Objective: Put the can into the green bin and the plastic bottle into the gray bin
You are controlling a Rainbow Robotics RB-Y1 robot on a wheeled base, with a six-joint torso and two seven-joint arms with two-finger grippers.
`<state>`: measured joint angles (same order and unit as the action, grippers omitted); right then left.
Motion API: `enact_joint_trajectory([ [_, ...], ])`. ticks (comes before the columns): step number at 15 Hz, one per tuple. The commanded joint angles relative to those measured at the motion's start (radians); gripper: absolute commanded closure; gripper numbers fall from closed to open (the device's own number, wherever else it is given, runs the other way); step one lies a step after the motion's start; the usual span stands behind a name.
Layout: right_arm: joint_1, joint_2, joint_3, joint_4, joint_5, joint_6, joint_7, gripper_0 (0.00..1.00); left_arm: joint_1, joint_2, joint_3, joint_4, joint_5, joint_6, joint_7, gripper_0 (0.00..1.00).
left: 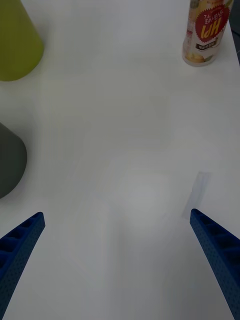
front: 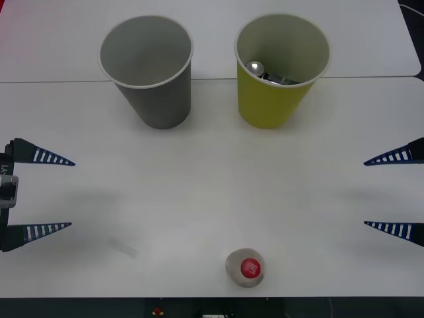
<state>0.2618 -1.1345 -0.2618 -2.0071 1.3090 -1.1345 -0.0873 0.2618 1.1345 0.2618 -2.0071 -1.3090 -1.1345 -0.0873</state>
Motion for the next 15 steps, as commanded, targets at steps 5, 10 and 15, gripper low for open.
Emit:
enact_joint_trajectory([
  [5,0.013,0.028,-0.011,0.004,-0.080,0.009,0.009,0.00,0.000,0.000,0.000,0.000,0.000,0.000,0.000,0.00],
  [10,0.004,0.028,0.006,0.031,-0.080,-0.022,0.044,0.00,0.000,0.000,0.000,0.000,0.000,0.000,0.000,0.00],
  [15,-0.098,0.030,0.101,0.159,-0.131,-0.142,0.179,0.00,0.000,0.000,0.000,0.000,0.000,0.000,0.000,0.00],
])
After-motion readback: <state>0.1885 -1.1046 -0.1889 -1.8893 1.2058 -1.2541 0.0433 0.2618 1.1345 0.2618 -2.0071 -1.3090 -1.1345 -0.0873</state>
